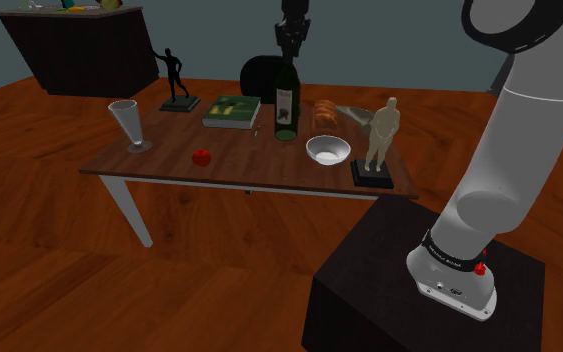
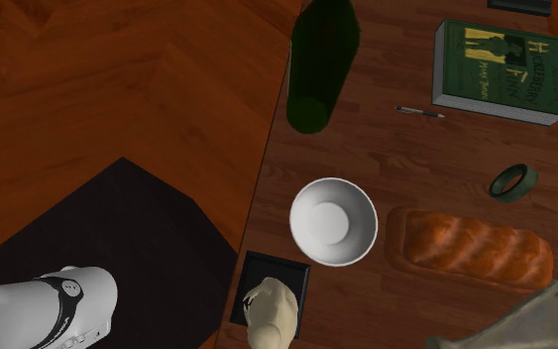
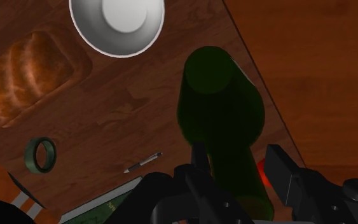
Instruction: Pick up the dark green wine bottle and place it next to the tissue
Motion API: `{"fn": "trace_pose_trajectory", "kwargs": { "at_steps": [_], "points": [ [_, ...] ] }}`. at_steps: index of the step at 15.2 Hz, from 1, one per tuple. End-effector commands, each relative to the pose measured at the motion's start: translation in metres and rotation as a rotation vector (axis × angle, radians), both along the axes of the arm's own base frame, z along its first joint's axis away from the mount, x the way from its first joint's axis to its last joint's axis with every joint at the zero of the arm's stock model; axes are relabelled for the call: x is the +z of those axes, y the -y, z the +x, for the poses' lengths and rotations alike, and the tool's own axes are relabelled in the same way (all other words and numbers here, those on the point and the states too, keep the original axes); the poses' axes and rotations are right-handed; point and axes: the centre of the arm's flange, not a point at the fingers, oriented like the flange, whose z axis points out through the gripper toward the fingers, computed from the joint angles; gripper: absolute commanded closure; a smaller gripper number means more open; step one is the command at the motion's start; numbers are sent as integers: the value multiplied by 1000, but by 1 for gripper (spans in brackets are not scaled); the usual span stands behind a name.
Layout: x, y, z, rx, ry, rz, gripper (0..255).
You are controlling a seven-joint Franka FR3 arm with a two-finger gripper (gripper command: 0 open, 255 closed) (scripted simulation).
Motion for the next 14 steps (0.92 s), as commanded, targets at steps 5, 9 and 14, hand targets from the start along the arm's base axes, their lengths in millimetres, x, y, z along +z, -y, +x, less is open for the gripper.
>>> {"fn": "trace_pose_trajectory", "kwargs": {
  "at_steps": [5, 9, 14],
  "points": [
    [7, 47, -25, 0, 0, 0, 255],
    [7, 94, -49, 0, 0, 0, 255],
    [7, 153, -80, 0, 0, 0, 255]
  ]
}}
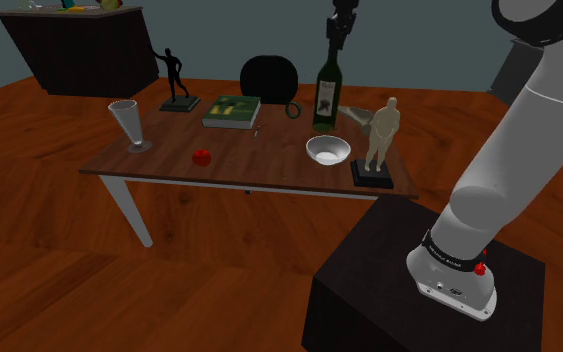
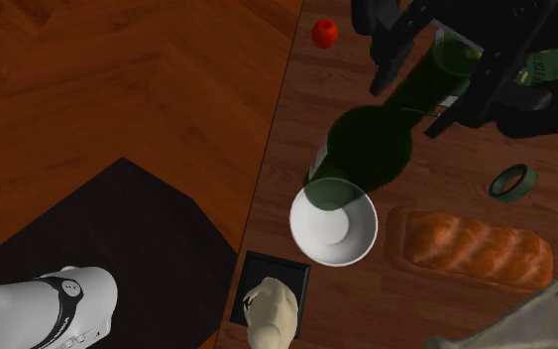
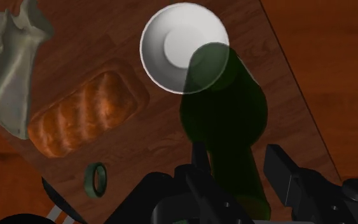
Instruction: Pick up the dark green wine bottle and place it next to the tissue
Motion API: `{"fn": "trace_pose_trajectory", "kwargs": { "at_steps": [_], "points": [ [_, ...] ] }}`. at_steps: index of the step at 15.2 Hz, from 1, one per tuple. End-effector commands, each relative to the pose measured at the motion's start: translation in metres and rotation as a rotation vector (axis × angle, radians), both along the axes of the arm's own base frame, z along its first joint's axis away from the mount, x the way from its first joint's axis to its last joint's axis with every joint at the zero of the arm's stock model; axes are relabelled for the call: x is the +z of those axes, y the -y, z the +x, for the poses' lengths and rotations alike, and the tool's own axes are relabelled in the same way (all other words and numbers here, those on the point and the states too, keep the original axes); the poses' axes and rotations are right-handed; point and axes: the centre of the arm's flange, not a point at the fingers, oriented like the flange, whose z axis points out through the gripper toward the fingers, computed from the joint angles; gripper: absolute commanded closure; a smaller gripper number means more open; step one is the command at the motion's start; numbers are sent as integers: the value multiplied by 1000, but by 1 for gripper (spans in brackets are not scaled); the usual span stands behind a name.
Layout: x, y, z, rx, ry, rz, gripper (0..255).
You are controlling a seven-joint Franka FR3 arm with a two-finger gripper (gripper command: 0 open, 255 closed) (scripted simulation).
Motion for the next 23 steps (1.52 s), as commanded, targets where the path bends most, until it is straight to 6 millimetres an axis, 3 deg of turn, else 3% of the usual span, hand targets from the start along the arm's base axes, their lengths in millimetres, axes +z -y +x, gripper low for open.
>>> {"fn": "trace_pose_trajectory", "kwargs": {
  "at_steps": [1, 23],
  "points": [
    [-3, 22, -10, 1, 1, 0, 255],
    [-2, 279, -145, 1, 1, 0, 255]
  ]
}}
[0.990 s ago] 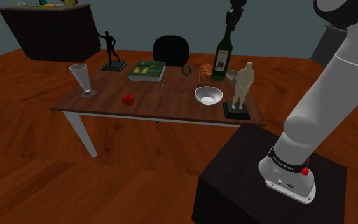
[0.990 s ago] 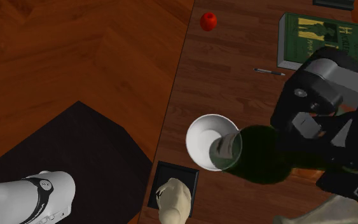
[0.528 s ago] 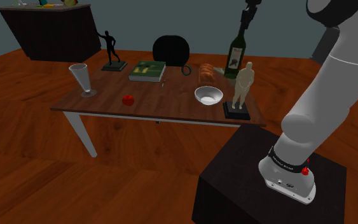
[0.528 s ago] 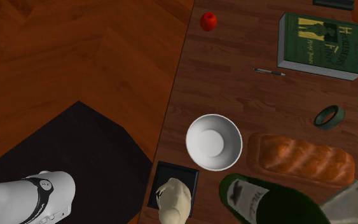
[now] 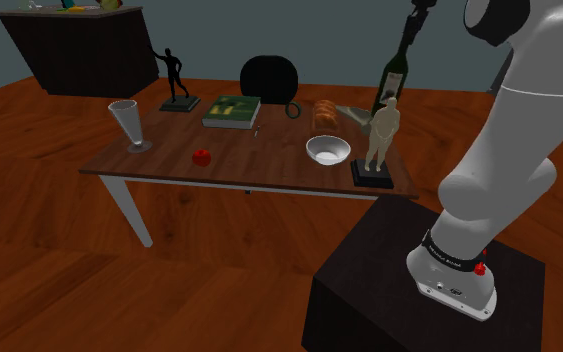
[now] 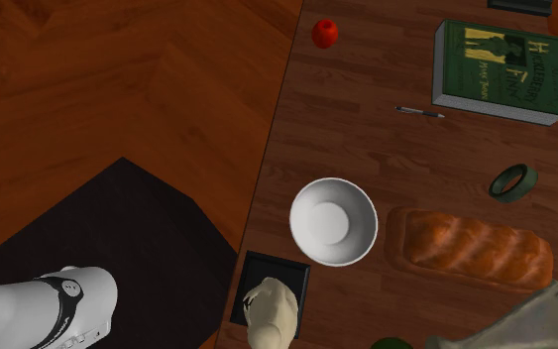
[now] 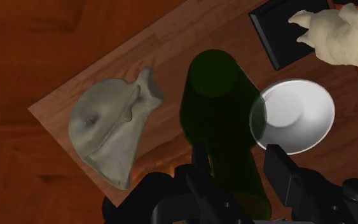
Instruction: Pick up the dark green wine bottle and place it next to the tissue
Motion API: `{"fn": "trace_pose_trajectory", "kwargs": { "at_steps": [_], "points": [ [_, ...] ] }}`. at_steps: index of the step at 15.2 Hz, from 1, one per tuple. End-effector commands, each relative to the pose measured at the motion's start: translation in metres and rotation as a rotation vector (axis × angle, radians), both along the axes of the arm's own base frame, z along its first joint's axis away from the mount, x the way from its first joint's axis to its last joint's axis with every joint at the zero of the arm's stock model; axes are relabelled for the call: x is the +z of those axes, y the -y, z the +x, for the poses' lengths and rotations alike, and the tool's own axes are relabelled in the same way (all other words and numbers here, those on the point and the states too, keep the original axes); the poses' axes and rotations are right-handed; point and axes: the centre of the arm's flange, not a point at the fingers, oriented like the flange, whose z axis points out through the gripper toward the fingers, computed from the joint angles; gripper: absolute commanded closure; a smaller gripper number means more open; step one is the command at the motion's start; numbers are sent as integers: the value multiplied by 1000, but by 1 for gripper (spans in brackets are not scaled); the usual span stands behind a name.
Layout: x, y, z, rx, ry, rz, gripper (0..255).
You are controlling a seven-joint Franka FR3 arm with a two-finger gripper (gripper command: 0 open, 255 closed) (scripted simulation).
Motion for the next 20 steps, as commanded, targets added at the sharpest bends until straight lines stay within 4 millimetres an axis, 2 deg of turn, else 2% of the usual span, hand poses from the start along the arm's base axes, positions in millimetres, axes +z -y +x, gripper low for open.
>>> {"fn": "trace_pose_trajectory", "kwargs": {
  "at_steps": [1, 5, 20],
  "points": [
    [1, 26, -12, 3, 0, -1, 255],
    [1, 76, -38, 3, 0, -1, 255],
    [-78, 76, -38, 3, 0, -1, 255]
  ]
}}
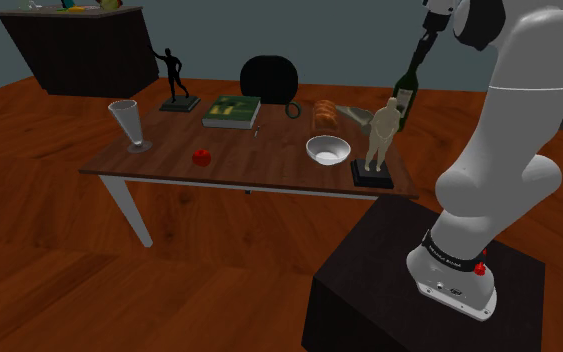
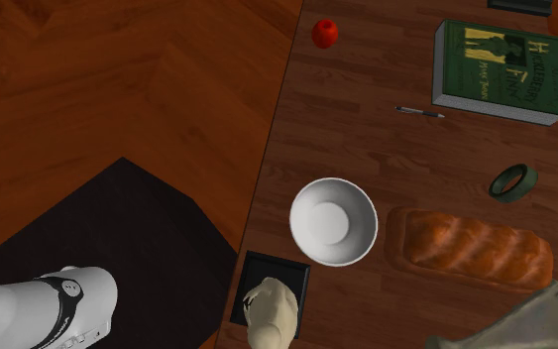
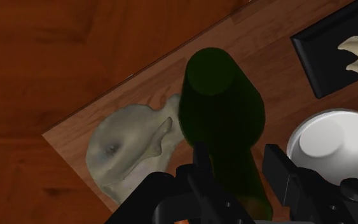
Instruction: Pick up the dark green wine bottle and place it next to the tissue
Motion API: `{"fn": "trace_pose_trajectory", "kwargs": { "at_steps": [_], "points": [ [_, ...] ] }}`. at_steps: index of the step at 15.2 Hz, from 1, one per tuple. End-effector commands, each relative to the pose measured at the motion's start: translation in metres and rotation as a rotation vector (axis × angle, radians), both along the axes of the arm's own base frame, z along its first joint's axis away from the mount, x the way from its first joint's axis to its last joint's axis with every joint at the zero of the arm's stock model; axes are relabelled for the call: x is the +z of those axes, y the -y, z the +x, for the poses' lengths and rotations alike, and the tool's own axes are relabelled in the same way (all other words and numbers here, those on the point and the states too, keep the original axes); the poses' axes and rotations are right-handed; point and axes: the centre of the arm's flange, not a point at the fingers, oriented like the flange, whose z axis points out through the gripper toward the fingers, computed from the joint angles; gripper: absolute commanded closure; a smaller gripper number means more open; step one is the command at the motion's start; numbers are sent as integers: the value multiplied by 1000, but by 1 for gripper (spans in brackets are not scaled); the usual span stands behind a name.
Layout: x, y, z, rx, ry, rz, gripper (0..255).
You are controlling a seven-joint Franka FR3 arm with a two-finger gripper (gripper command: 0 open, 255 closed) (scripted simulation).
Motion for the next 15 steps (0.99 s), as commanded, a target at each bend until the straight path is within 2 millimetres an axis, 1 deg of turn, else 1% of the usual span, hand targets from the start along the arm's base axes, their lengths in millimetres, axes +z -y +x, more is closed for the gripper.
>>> {"fn": "trace_pose_trajectory", "kwargs": {
  "at_steps": [1, 15],
  "points": [
    [-11, 0, 0, 0, 1, -1, 255],
    [-84, 0, 0, 0, 1, -1, 255]
  ]
}}
